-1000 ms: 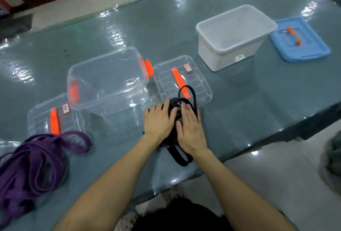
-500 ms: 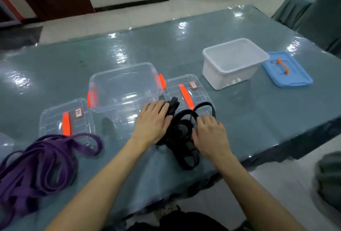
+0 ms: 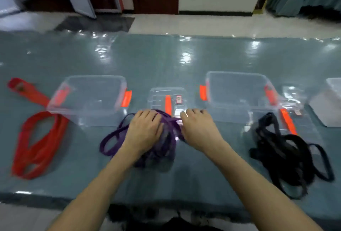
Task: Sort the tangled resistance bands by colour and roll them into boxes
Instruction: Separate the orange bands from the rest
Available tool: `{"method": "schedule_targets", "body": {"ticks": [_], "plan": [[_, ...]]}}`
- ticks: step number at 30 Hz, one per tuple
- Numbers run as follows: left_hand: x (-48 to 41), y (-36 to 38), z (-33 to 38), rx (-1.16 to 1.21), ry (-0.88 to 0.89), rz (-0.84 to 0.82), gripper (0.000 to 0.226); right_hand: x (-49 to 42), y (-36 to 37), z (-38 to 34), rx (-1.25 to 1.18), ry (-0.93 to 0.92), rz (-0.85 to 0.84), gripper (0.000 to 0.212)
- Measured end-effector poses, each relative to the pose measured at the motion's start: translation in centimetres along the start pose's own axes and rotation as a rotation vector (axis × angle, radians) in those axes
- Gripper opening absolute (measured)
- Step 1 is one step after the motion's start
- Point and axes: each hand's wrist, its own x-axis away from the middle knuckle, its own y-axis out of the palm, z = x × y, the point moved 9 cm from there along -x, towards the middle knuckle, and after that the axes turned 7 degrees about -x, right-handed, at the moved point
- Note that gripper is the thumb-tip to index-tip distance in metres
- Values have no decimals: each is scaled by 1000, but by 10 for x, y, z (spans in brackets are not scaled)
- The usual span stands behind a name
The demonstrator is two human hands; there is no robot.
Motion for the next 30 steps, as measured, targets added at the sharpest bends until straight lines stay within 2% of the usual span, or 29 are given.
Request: {"method": "schedule_targets", "body": {"ticks": [6, 11, 14, 16, 18, 22, 24, 27, 30], "plan": [[135, -8, -231, -99, -285, -17, 26, -99, 20, -233, -104, -297, -4, 27], [248, -5, -375, -161, -492, -89, 29, -156, 29, -386, -205, -424, -22, 26], [297, 13, -432, -164, -560, -190, 34, -183, 54, -446, -220, -481, -93, 45], [319, 32, -458, -129, -584, -270, 36, -199, 81, -470, -157, -539, -181, 70], [333, 54, -471, -107, -575, -351, 31, -213, 111, -483, -65, -575, -271, 85], [347, 85, -475, -43, -516, -420, 32, -242, 152, -493, 11, -624, -362, 78], [350, 94, -472, 30, -499, -412, 40, -257, 151, -499, -6, -658, -330, 69], [358, 112, -461, 304, -553, -471, 79, -273, 144, -512, -33, -675, -303, 41], [372, 132, -453, 604, -733, -515, 125, -281, 135, -523, -137, -661, -395, 32]]}}
